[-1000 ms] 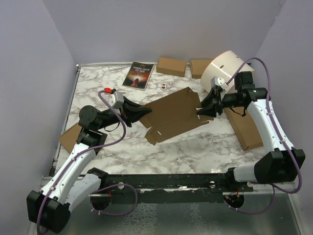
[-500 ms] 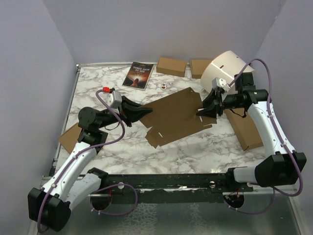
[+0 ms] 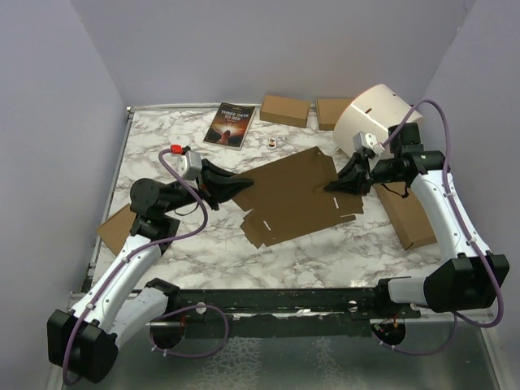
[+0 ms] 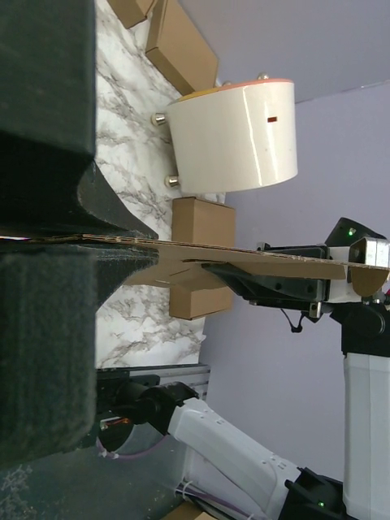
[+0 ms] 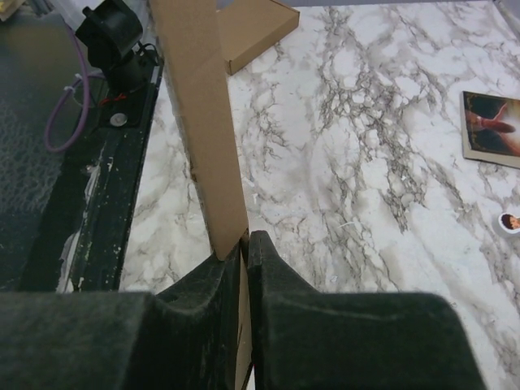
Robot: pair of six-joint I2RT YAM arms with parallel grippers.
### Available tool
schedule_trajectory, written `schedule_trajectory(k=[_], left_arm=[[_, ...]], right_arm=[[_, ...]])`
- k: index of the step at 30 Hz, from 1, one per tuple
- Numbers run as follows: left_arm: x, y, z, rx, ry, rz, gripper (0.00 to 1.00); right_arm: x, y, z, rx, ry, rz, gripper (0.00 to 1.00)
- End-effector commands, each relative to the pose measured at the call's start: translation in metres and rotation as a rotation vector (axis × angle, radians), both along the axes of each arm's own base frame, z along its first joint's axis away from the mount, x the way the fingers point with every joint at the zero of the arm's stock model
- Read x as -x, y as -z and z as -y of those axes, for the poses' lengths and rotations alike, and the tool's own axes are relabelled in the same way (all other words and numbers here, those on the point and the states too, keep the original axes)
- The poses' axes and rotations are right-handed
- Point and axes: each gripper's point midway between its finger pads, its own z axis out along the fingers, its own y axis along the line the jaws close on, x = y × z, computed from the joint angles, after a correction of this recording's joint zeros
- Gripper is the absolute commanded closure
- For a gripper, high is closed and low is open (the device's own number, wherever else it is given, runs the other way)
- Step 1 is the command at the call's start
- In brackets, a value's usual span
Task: Fold the paper box
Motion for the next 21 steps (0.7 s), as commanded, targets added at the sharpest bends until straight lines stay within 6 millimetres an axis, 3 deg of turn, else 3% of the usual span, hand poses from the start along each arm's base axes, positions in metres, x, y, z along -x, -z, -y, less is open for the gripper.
schedule_trajectory(k=[1, 10, 11, 14, 15, 17, 21], left_arm=[[0.005, -0.003, 0.001, 0.006, 0.026, 0.029, 1.0], [-0.001, -0.002, 0.0, 0.008, -0.012, 0.024, 1.0], [-0.006, -0.002, -0.001, 0.007, -0.031, 0.011, 1.0], [-0.019, 0.003, -0.007, -0.01, -0.09, -0.036, 1.0], [-0.023, 0.005, -0.01, -0.014, -0.109, -0.049, 1.0], [-0.03, 0.007, -0.017, -0.012, -0.14, -0.08, 1.0], [-0.039, 0.0, -0.034, 0.017, -0.178, -0.121, 1.0]], right_arm=[[0.016, -0.014, -0.008, -0.072, -0.06, 0.009, 0.99], [0.009, -0.013, -0.008, -0.05, -0.024, -0.036, 0.99], [0.003, -0.012, -0.007, -0.035, -0.003, -0.042, 0.87], [-0.006, -0.015, -0.002, 0.009, 0.05, -0.035, 0.35], [-0.007, -0.019, 0.002, 0.01, 0.063, -0.029, 0.24], [-0.012, -0.03, 0.012, -0.002, 0.1, -0.023, 0.14], [-0.032, -0.05, 0.044, -0.027, 0.23, -0.017, 0.13]])
